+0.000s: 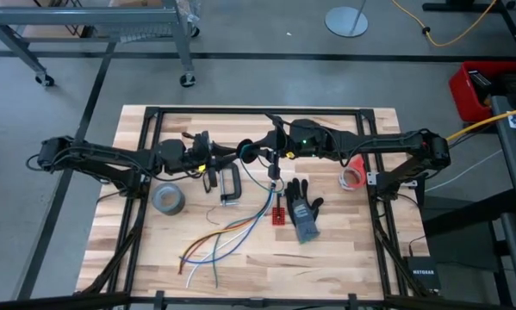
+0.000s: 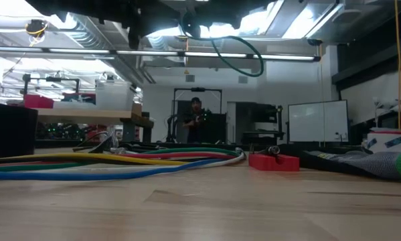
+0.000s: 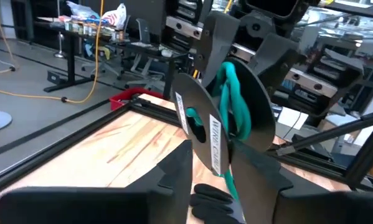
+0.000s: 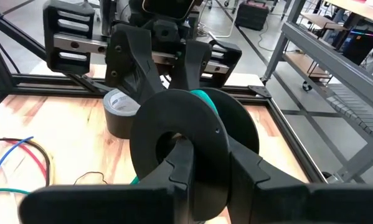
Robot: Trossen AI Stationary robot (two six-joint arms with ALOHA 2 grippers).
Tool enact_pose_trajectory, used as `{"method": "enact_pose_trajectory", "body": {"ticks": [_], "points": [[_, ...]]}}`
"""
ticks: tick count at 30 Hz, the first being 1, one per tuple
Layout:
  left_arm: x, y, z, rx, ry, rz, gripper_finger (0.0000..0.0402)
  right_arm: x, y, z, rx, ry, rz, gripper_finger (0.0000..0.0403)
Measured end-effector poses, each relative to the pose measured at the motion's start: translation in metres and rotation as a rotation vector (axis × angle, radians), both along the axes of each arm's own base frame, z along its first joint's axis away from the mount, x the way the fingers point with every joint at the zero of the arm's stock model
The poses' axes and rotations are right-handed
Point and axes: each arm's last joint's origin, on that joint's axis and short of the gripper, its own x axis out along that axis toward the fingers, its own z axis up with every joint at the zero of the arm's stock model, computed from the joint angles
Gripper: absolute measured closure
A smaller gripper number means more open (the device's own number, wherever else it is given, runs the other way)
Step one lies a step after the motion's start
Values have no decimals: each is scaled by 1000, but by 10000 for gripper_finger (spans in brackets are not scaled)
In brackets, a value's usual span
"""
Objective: Coil cords
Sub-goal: Uncoil the green wire from the spool
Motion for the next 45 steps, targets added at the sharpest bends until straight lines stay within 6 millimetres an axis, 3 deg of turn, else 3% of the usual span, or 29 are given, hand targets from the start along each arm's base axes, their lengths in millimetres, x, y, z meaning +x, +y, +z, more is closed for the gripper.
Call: {"method": "enact_pose_trajectory", "body": {"ticks": [9,16,35,45], "points": [[0,0,10,66,-86,2,363,0,1,0,11,-2,36,346],[1,0,9,78,-82,3,381,0,1,0,11,-1,37,346],[9,-2,-1,27,-48,-23,327,1,1,1,11,-18,48,346],[9,-1,-1,31,-52,-8,394,1,1,1,11,-17,52,346]]}}
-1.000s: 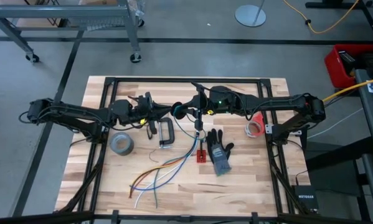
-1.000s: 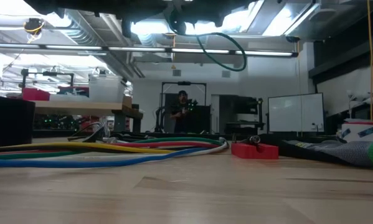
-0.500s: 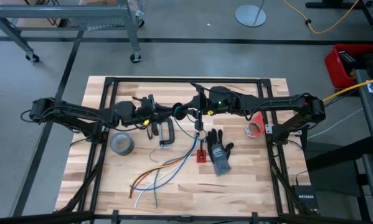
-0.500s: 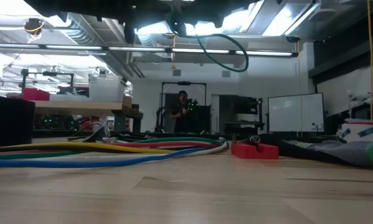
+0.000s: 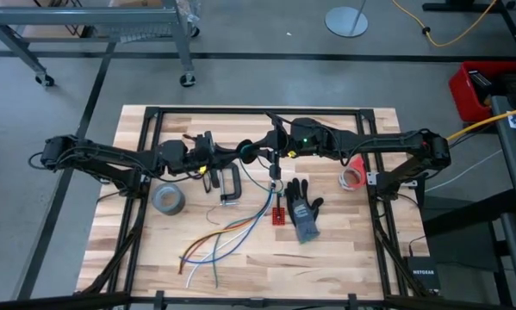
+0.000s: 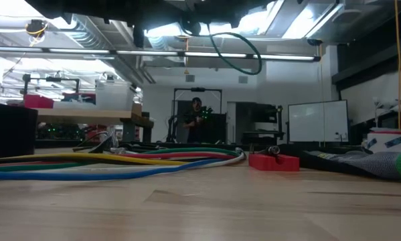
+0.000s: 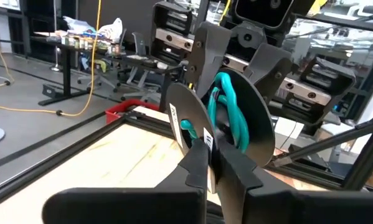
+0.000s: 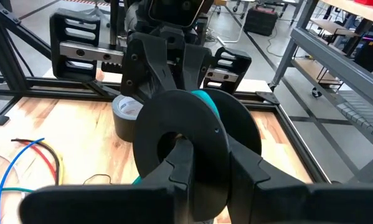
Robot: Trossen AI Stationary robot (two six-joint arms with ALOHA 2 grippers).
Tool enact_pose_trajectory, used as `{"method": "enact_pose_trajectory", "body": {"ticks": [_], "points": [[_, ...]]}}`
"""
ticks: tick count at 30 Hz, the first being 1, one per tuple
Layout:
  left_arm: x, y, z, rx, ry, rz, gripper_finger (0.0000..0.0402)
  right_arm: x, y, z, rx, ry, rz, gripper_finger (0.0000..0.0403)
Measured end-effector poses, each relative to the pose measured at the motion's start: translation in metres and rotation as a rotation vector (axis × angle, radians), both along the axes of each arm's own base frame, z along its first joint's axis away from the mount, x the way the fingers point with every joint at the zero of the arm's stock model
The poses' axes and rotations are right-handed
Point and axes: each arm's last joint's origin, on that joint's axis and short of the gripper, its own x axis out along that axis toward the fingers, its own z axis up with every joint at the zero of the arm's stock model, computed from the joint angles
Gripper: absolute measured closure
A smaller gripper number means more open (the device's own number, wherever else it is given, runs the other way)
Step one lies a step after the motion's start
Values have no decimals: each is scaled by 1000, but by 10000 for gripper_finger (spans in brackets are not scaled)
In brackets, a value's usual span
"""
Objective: Coil cords
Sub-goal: Uncoil the green wire from the spool
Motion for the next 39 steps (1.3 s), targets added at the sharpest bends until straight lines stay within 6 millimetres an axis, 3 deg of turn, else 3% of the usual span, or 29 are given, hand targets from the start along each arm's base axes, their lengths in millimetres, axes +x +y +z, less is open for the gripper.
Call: {"method": "enact_pose_trajectory", "body": {"ticks": [14,28,39], "points": [[0,0,0,1,-4,7,397,0,0,0,-3,2,-15,346],[-1,0,5,-46,-61,2,317,0,1,-2,10,22,6,346],[-1,0,6,-29,-67,4,332,0,1,-2,9,22,14,346]]}}
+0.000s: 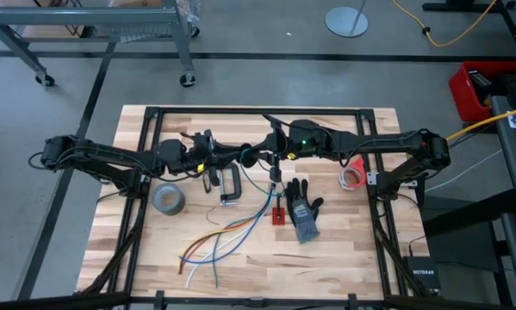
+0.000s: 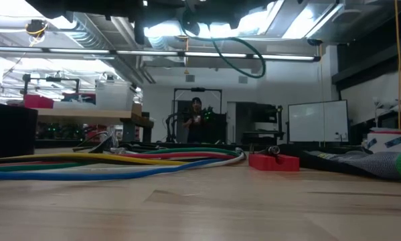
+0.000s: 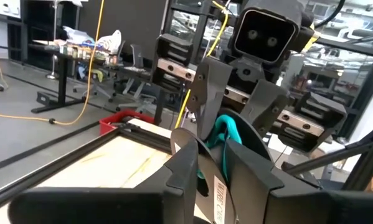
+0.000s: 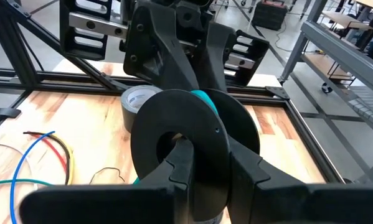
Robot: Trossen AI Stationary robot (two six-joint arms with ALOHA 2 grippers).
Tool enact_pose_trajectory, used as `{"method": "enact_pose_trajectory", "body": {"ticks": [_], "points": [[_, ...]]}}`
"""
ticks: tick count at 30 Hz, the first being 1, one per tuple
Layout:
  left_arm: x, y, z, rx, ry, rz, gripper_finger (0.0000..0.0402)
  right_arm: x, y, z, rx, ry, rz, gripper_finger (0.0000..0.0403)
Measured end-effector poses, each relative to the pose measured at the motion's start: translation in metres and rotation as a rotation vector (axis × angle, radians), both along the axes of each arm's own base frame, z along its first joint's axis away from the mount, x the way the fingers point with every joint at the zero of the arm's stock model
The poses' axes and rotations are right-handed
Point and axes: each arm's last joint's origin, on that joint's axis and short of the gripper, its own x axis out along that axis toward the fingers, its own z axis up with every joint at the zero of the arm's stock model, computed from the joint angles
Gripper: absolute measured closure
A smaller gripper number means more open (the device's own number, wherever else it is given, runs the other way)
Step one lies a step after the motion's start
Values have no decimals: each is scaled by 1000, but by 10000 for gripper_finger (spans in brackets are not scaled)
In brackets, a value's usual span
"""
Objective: Coil cords
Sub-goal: Uncoil the green wire from the spool
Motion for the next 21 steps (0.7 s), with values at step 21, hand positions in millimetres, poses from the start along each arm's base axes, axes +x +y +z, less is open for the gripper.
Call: {"method": "enact_pose_trajectory", "body": {"ticks": [21], "points": [[0,0,-2,-29,14,-2,353,0,-1,0,-15,-5,-37,346]]}}
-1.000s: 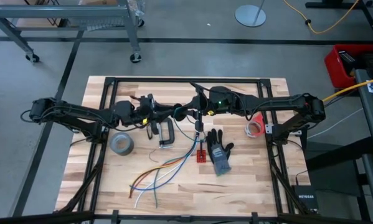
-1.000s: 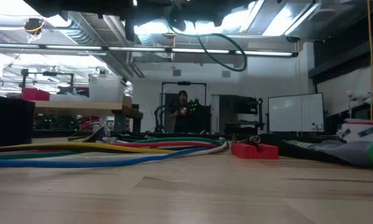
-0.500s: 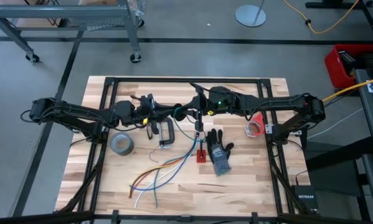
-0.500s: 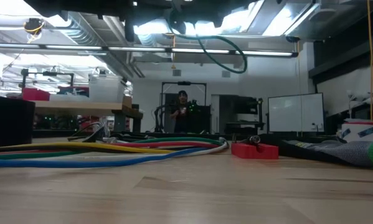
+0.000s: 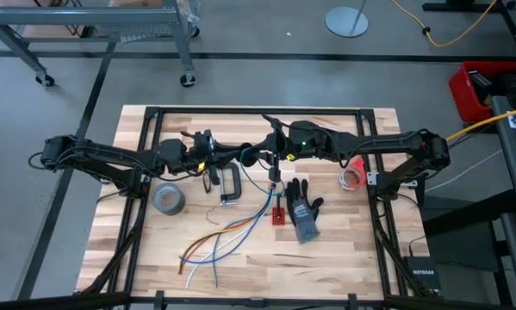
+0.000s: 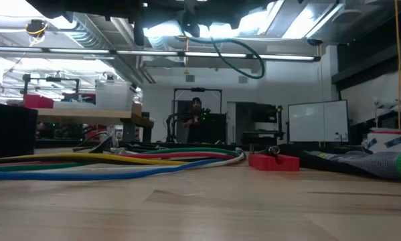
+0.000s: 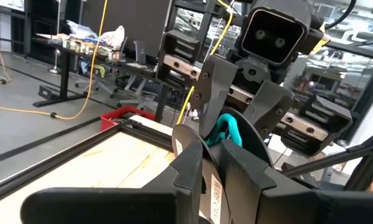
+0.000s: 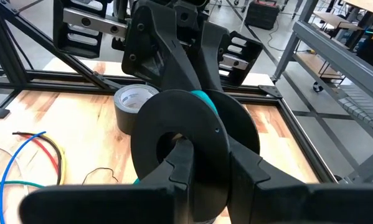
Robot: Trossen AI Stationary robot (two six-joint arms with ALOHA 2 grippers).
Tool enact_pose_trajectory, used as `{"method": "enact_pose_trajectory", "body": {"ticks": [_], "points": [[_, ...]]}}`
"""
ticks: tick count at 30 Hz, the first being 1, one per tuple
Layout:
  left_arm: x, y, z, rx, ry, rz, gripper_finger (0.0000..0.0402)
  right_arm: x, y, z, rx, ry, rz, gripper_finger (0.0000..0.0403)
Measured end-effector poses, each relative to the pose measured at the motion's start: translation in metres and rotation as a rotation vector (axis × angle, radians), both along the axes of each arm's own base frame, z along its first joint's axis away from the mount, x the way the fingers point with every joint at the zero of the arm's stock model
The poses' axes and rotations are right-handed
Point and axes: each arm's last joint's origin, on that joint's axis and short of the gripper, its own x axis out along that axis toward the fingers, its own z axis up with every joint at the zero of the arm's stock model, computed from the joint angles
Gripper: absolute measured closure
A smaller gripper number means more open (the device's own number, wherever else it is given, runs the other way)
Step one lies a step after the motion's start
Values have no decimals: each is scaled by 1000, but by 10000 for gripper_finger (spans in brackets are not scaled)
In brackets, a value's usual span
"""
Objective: Coil cords
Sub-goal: Uncoil the green wire from the spool
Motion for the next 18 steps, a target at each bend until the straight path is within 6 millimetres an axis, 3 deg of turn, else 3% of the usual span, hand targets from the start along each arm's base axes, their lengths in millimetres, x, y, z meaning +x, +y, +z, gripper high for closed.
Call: {"method": "enact_pose_trajectory", "body": {"ticks": [18], "points": [[0,0,-1,-14,6,-1,353,1,-1,3,-20,-35,-28,346]]}}
